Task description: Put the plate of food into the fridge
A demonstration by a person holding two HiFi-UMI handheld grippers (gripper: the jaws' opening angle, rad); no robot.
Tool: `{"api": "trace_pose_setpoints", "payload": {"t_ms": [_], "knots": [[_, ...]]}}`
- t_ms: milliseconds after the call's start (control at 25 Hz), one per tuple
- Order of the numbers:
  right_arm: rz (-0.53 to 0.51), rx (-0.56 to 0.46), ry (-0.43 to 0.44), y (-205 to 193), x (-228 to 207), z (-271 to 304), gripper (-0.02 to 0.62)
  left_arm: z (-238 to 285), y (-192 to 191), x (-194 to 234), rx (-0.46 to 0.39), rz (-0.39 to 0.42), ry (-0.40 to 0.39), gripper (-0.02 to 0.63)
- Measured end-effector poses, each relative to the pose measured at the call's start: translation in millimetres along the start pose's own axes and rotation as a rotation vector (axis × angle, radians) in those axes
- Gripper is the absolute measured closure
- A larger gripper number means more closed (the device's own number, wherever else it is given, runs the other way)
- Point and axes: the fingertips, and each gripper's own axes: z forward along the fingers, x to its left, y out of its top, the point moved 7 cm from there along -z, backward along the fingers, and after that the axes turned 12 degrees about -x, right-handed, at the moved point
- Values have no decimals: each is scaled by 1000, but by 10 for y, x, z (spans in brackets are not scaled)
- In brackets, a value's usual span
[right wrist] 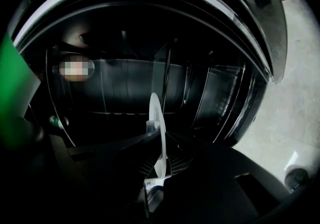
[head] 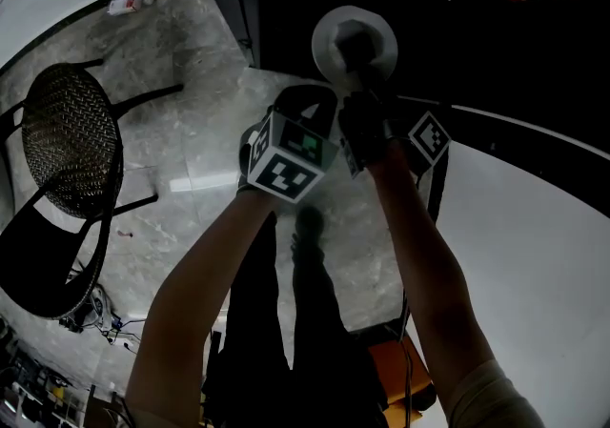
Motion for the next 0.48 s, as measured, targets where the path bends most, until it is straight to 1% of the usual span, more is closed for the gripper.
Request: {"api": "trace_pose_setpoints", "payload": {"t_ms": [160, 480], "knots": [[-20, 20, -8, 6, 2, 17, 558, 84, 4, 14, 1, -7, 5, 595], [-38, 45, -15, 17, 47, 80, 558, 176, 13, 75, 1, 6, 23, 595]]}}
